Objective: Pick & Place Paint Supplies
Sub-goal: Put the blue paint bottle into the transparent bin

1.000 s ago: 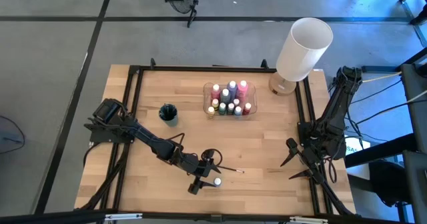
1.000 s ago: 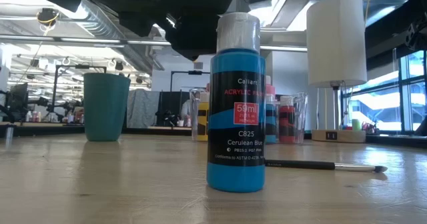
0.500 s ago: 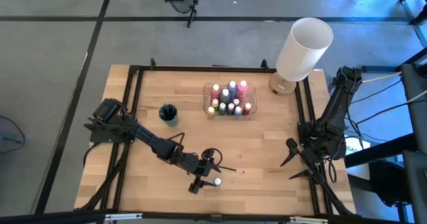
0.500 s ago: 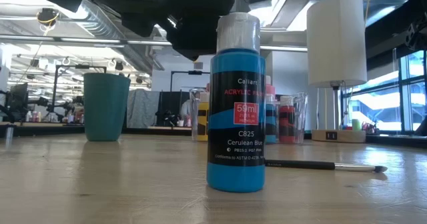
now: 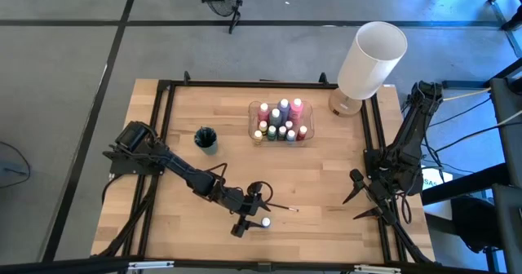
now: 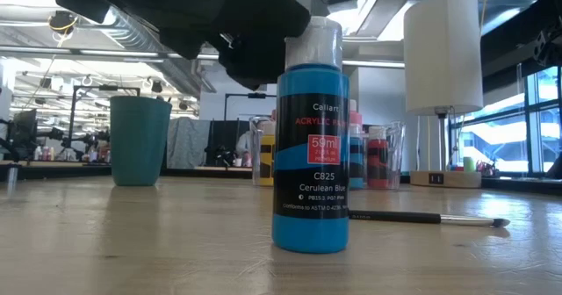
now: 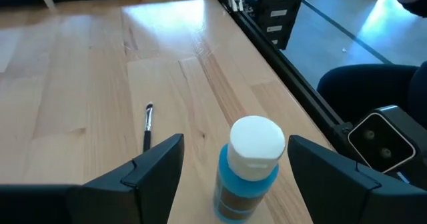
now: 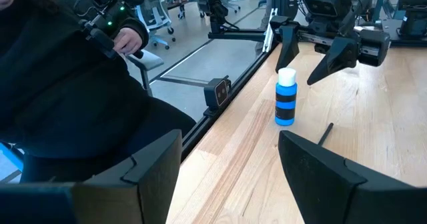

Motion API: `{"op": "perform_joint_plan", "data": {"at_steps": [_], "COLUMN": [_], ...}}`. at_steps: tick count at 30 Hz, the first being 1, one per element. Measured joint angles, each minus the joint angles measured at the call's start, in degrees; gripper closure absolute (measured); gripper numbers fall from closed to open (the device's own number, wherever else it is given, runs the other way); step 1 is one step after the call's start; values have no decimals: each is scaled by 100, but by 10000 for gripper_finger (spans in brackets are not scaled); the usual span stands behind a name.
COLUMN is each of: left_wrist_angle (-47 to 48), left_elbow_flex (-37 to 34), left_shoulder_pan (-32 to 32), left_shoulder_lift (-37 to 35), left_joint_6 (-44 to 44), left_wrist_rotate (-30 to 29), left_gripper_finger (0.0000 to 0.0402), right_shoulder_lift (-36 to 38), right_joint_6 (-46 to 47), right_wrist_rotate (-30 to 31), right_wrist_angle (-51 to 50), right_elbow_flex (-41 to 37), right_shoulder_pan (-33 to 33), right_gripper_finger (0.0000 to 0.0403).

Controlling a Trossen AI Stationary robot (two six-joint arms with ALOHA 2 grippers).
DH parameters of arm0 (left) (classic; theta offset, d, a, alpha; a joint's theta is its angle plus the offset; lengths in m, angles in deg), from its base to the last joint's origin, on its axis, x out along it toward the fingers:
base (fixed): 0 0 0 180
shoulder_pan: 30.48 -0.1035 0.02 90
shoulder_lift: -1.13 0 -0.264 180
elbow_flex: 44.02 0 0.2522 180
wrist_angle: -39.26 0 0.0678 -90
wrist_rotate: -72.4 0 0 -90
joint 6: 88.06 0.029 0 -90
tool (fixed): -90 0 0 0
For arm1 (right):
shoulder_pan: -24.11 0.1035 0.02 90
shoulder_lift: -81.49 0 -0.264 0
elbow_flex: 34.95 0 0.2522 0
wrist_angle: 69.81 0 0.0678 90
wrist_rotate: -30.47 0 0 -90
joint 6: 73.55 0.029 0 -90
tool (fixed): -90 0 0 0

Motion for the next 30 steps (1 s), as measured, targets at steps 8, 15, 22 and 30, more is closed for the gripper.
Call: {"op": "perform_joint_plan", "data": {"at_steps": [8, 15, 22, 30], "left_wrist_angle": [-74, -98, -98, -129], "left_elbow_flex": [0, 0, 0, 0], "left_shoulder_pan": [33, 111, 111, 177], "left_shoulder_lift": [0, 0, 0, 2], "left_joint_6": [78, 25, 26, 24], "left_wrist_rotate": [39, -52, -137, -433], "left_gripper_finger": [137, 137, 137, 137], "right_shoulder_lift": [-81, -219, -299, -299], "right_joint_6": [13, 68, 68, 68], "right_wrist_rotate": [2, 4, 9, 7], "right_wrist_angle": [9, 14, 164, 310], "right_elbow_flex": [0, 0, 0, 0], "right_shoulder_pan": [0, -2, -1, -2], "right_gripper_finger": [151, 151, 151, 151]}}
